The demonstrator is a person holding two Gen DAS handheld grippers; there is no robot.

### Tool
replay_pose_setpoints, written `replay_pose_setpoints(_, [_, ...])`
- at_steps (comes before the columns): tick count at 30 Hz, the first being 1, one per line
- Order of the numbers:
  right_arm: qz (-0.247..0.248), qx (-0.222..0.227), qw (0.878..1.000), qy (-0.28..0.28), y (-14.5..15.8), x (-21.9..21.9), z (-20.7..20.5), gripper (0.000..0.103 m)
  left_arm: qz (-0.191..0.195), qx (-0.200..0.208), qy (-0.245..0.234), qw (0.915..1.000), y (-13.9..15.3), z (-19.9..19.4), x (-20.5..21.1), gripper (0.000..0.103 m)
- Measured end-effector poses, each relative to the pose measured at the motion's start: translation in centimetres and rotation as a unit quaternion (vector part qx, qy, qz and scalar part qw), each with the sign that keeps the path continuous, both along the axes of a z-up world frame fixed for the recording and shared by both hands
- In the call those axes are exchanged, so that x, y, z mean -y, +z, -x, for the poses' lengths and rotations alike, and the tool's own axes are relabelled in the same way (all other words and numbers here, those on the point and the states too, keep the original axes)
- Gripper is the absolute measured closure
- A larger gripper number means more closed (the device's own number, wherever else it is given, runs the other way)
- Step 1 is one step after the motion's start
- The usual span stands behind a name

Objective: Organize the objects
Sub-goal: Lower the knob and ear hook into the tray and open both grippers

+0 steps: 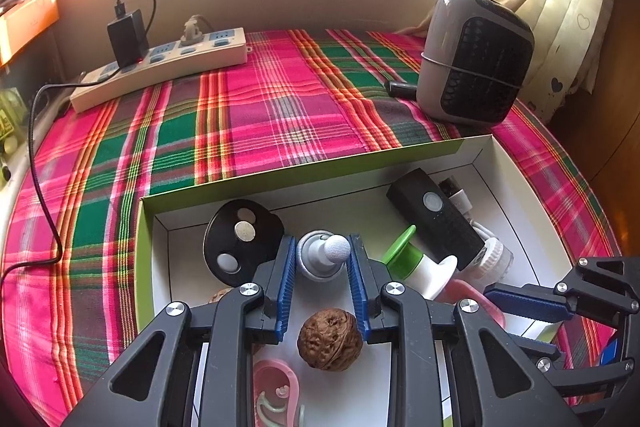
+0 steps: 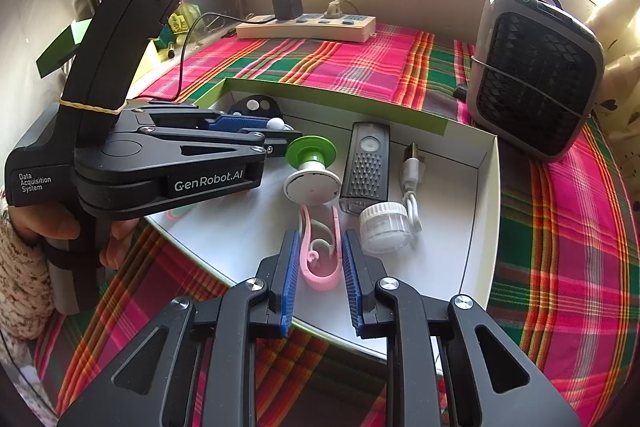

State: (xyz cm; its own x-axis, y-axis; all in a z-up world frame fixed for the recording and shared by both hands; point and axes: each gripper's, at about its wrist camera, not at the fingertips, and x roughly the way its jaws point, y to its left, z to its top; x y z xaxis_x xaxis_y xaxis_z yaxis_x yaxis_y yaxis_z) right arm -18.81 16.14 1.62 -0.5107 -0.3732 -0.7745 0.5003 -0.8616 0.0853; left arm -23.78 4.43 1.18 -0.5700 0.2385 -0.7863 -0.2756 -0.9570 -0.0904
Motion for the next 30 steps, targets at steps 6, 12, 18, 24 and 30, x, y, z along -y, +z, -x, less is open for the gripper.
replay_pose_setpoints(6, [-0.003, 0.001, 1.000, -0.003, 0.0, 0.1, 0.0, 0.080, 0.001, 0.003, -0.002, 1.0000, 0.0, 0.0, 0.1, 0.074])
replay_pose_setpoints(12, [-0.002, 0.002, 1.000, -0.007, 0.0, -0.1, 0.0, 0.079, 0.000, 0.005, -0.001, 1.0000, 0.0, -0.1, 0.3, 0.073])
replay_pose_setpoints(18, [0.000, 0.002, 1.000, -0.014, 0.0, -0.2, 0.1, 0.078, -0.003, 0.002, 0.001, 1.0000, 0.3, -0.6, 0.7, 0.071])
replay_pose_setpoints(24, [0.002, -0.004, 1.000, -0.020, 0.1, -0.5, -0.1, 0.067, -0.004, -0.005, 0.007, 1.0000, 0.9, -1.4, 1.0, 0.070])
replay_pose_setpoints(30, [0.007, -0.010, 1.000, -0.023, 0.5, -0.4, -0.9, 0.067, 0.009, -0.023, 0.010, 0.9997, 1.8, -3.1, 1.0, 0.070])
